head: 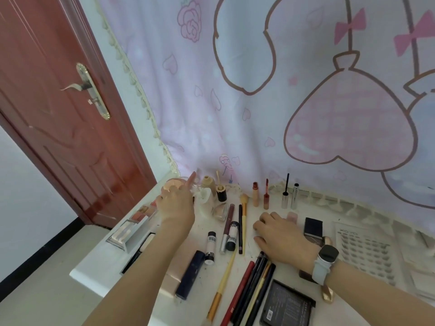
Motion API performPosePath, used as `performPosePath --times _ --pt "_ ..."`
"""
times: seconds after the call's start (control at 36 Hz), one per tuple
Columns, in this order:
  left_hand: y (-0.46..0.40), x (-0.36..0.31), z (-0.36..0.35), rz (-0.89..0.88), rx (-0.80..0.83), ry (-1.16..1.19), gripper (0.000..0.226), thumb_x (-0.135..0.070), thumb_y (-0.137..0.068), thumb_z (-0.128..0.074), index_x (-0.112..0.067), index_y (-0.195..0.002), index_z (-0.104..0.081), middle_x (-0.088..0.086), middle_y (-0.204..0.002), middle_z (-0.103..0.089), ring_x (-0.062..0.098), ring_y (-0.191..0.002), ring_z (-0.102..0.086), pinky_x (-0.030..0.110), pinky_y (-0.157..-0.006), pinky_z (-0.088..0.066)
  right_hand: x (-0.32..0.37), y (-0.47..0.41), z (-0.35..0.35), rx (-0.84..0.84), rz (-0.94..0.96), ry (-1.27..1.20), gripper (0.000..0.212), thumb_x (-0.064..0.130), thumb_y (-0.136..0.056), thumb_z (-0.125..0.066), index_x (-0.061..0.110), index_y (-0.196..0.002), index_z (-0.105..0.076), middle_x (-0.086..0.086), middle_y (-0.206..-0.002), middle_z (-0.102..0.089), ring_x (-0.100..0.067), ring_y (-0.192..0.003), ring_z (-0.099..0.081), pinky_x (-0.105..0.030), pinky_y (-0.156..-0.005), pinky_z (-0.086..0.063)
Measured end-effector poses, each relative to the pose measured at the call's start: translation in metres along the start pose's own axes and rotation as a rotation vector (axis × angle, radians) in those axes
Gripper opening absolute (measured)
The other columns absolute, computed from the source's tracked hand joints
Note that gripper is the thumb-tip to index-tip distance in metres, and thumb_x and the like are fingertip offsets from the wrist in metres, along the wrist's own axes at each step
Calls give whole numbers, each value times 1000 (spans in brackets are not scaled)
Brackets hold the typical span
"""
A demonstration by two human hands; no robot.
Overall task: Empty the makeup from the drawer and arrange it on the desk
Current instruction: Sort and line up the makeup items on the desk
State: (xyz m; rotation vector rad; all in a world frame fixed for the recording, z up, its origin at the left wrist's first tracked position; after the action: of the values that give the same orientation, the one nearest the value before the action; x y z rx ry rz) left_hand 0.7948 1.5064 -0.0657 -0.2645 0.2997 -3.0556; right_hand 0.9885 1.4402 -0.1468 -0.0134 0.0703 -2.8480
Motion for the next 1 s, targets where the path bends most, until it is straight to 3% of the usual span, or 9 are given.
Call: performPosePath --times 0.19,0.39,0.53,0.61,0.69,0.75,0.78,0.81,1.0 --pt "26 24 66 -109 -360 818 18 -11 -86 -58 -10 -104 -56 2 -96 -59 13 -77 -57 21 -63 -41 -3 -6 31 -190 -49 -485 36 40 -96 -38 29 -129 -47 13 -114 -56 -3 -103 -52 -22 -75 -36" --pt "67 -4 68 -193 -182 1467 25 -9 -81 -66 -29 -93 -57 -12 -85 -68 1 -79 -61 12 -67 -46 11 -2 80 -225 -48 -1422 19 20 -98 -42 23 -110 -56 0 -86 -66 -9 -68 -62 -22 -65 -52" --pt "80 -24 48 -104 -9 1820 9 -13 -88 -59 -18 -89 -66 -8 -80 -67 12 -83 -62 35 -86 -52 21 20 81 -198 -15 -1359 23 10 -94 -49 26 -90 -65 7 -70 -68 -5 -59 -59 -15 -57 -47" --pt "86 -39 41 -101 116 2019 35 -14 -97 -45 -33 -84 -72 -3 -81 -71 19 -84 -67 36 -81 -56 15 31 78 -205 -40 -1265 23 12 -94 -50 24 -86 -67 7 -68 -66 -4 -58 -57 -15 -56 -45" --pt "94 -50 41 -234 147 1931 33 -20 -99 -41 -41 -104 -67 2 -69 -60 12 -63 -57 28 -58 -54 -3 39 78 -267 -120 -1290 23 18 -94 -49 23 -80 -67 7 -61 -63 -6 -54 -52 -12 -53 -42" --pt "100 -57 39 -319 128 1732 27 -24 -97 -46 -33 -119 -58 -19 -75 -33 15 -56 -45 24 -47 -43 -11 43 80 -278 -151 -1304 24 25 -95 -47 20 -81 -66 7 -55 -59 -4 -48 -48 -11 -49 -40" --pt "102 -61 37 -355 116 1617 28 -23 -95 -51 -34 -120 -54 6 -113 -42 15 -61 -46 25 -52 -45 -13 44 80 -272 -154 -1305 26 29 -95 -46 18 -83 -65 6 -52 -57 -4 -46 -46 -11 -48 -39" --pt "105 -65 34 -383 113 1533 32 -20 -91 -57 -35 -119 -51 -6 -83 -55 11 -68 -49 21 -60 -46 -13 44 80 -260 -150 -1301 28 32 -95 -45 16 -84 -64 5 -51 -55 -4 -44 -44 -12 -47 -38" --pt "124 -85 18 -512 160 1304 34 -15 -82 -69 -36 -90 -43 -12 -82 -53 1 -69 -50 14 -63 -42 -5 53 57 -173 -168 -1189 26 35 -93 -47 16 -79 -57 6 -41 -50 -5 -38 -36 -12 -41 -30"
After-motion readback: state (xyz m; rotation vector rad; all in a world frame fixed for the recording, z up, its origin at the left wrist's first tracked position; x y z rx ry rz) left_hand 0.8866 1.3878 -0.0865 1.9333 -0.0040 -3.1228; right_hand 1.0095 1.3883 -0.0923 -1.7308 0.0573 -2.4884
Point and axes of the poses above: each hand's wrist, its own y-axis away from the middle knuckle, its own z-axis out of the back of the hand, x = y × z, the point moved 9 cm from there along -y, towards the middle knuckle
